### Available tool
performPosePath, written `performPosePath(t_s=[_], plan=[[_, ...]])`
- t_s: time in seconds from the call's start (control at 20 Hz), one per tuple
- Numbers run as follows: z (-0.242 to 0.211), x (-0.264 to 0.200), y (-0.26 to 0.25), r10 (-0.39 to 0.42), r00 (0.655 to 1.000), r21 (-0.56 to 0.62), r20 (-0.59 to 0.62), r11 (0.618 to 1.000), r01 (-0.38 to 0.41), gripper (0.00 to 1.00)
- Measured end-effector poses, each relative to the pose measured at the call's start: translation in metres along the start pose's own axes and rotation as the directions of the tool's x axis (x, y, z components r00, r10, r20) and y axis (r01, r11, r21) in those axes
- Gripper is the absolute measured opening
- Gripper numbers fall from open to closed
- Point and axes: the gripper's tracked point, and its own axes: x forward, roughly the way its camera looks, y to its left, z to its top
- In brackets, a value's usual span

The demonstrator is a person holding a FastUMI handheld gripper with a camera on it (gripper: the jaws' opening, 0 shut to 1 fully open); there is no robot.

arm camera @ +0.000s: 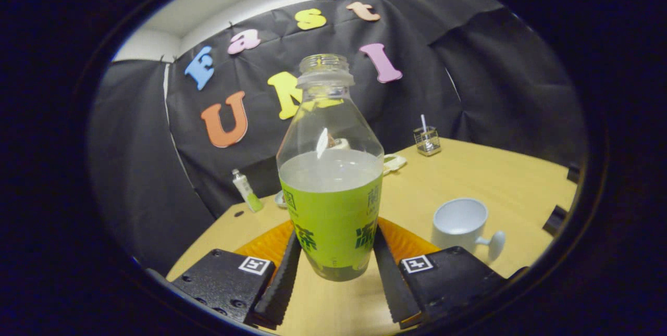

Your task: Take the bottle from table, then pour the juice into the cup, finally place the bottle on the coaster

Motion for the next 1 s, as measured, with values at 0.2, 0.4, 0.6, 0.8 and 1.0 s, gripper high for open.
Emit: performPosePath(t_s=[0.2,0.4,0.6,0.8,1.0], plan=[[0.014,-0.001,0.002,-0.049,0.998,-0.101,0.039,0.993,0.053,0.77],[0.023,0.041,-0.001,-0.145,0.989,-0.21,0.015,0.967,0.145,0.78],[0.019,0.069,-0.005,-0.172,0.985,-0.256,-0.012,0.953,0.163,0.78],[0.008,0.102,-0.016,-0.172,0.982,-0.261,-0.077,0.954,0.146,0.78],[-0.005,0.126,-0.022,-0.151,0.983,-0.224,-0.109,0.967,0.123,0.78]])
